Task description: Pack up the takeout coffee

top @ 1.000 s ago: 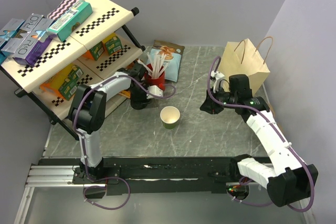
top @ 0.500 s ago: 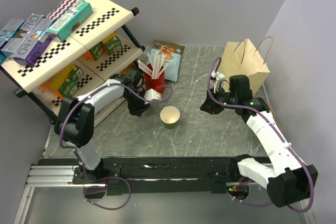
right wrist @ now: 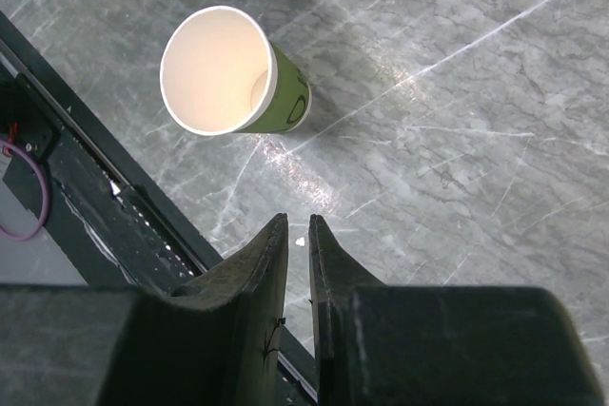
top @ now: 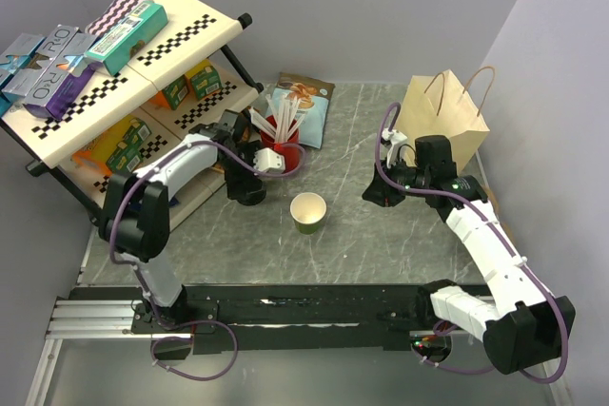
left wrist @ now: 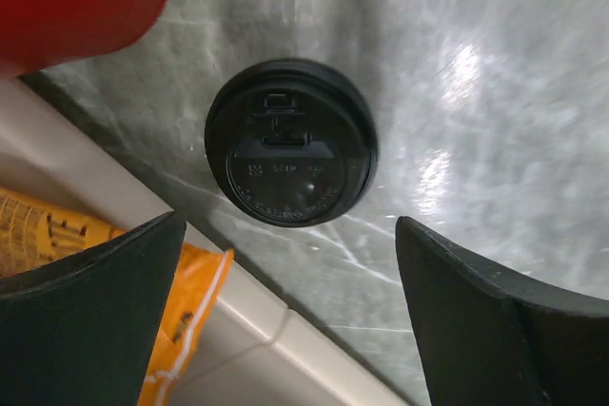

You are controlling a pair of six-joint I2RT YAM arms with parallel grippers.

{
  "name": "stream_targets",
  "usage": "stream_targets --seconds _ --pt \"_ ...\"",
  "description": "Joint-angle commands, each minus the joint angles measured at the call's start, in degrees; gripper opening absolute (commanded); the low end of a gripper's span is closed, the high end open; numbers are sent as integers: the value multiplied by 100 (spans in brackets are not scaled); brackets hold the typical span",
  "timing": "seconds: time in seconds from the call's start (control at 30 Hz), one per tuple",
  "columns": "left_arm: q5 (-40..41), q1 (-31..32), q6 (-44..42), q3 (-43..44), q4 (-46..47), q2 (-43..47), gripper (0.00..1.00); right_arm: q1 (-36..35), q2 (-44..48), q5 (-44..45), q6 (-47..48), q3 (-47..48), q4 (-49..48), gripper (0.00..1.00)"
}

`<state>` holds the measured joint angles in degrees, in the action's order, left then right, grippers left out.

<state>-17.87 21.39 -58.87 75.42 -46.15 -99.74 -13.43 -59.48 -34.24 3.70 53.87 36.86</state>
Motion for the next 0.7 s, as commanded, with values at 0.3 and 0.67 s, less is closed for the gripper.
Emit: stream_targets --seconds 0.3,0.67 --pt "3 32 -1021 289 36 -616 99 95 139 -83 -28 -25 -100 23" --pt "-155 146 -678 210 414 -748 99 139 33 -109 -19 10 -100 23"
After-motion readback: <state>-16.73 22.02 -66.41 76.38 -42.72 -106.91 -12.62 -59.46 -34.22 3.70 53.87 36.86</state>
